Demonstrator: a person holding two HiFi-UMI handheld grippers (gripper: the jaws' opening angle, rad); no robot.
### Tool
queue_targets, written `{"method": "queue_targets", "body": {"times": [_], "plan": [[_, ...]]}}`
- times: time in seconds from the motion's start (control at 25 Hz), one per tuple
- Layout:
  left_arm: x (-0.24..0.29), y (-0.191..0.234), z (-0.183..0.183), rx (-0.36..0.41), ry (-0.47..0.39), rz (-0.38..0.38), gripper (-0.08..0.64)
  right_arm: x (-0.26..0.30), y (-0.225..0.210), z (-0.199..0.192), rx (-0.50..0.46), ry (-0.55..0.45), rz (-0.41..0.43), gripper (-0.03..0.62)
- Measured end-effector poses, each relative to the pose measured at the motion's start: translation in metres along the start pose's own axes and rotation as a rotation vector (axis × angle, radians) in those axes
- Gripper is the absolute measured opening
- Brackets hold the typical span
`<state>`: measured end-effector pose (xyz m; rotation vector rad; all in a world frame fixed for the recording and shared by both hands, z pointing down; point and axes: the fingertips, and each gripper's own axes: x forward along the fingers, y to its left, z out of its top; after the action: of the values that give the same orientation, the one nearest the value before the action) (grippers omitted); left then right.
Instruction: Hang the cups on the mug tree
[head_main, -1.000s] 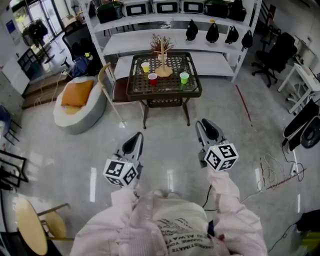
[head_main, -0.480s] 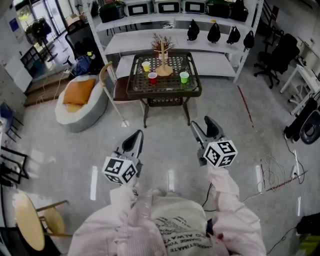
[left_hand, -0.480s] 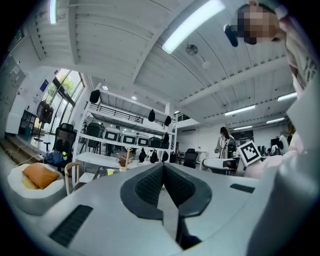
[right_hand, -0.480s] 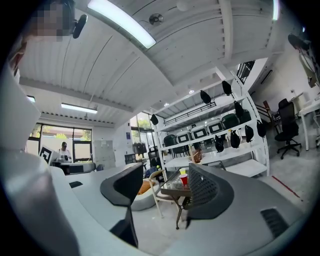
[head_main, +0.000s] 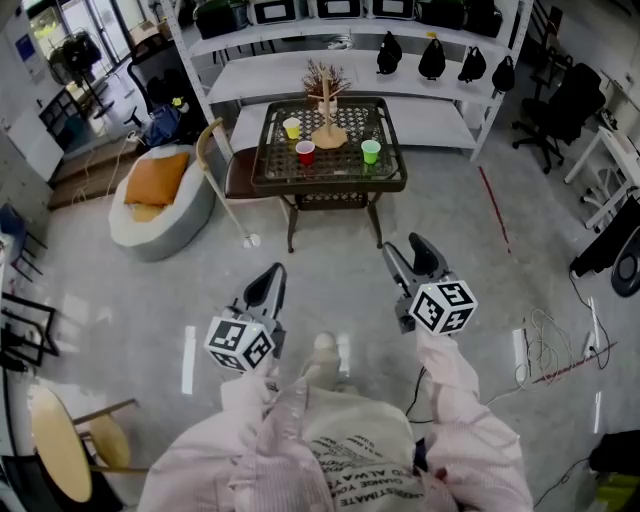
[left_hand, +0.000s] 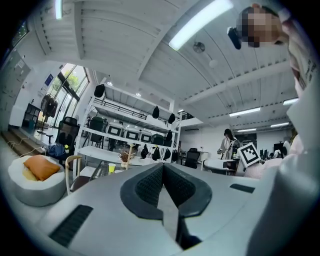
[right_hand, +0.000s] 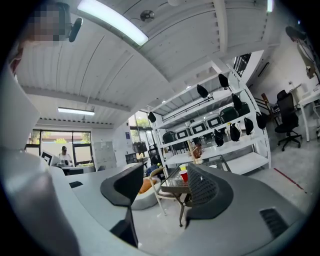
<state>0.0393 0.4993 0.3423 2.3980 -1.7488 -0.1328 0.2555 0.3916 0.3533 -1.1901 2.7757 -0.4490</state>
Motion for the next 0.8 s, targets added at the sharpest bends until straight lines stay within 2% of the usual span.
{"method": "queue_targets", "body": {"times": [0.8], "plan": [[0.161, 0.1, -0.022, -0.076, 0.088, -0.042, -0.002, 0.146, -0.093, -0.027, 0.051, 0.1, -0.053, 0.249]]}}
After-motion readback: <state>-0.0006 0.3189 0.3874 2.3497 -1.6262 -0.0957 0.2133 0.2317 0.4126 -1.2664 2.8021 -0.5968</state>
